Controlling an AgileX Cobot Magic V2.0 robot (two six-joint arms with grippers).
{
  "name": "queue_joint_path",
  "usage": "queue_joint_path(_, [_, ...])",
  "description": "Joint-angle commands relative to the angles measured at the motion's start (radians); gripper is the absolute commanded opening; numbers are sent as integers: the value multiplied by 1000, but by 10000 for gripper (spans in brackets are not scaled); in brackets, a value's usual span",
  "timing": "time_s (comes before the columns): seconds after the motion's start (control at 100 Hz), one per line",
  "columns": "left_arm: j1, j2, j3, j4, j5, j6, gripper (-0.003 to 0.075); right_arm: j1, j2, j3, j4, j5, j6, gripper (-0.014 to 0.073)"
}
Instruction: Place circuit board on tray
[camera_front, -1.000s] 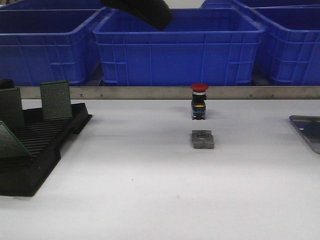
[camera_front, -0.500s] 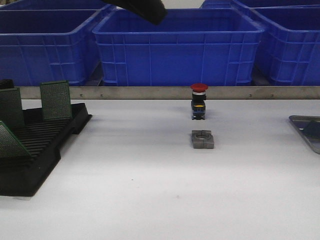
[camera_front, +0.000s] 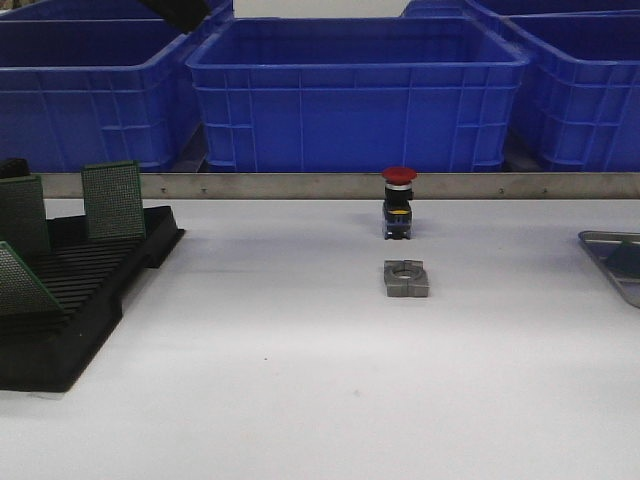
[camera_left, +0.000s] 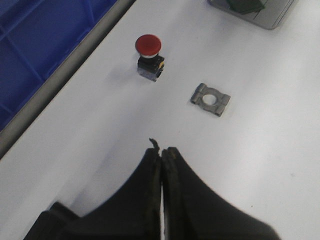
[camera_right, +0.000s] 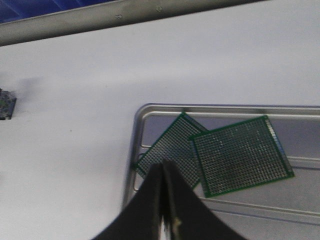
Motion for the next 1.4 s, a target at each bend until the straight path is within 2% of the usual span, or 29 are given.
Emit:
queue_joint_path(0.0, [3,-53,-31,23,-57,-92,-20,30,-71,-17,18,2,-16,-58])
queue_joint_path(0.39, [3,-103,-16,290,-190,-512,-20,174,-194,18,22,-151,-16,-58])
queue_joint_path(0.73, [3,-172,56,439,-285,-864,-20,187,-306,60,92,-203,-16,-58])
queue_joint_path(0.98, [3,-289,220,469,-438,-943,-20,187,-453,136,92,-283,-28,-58])
queue_joint_path(1.39, [3,-625,623,470,-817,-956,-20,187,-739,256,92,-266,-51,-58])
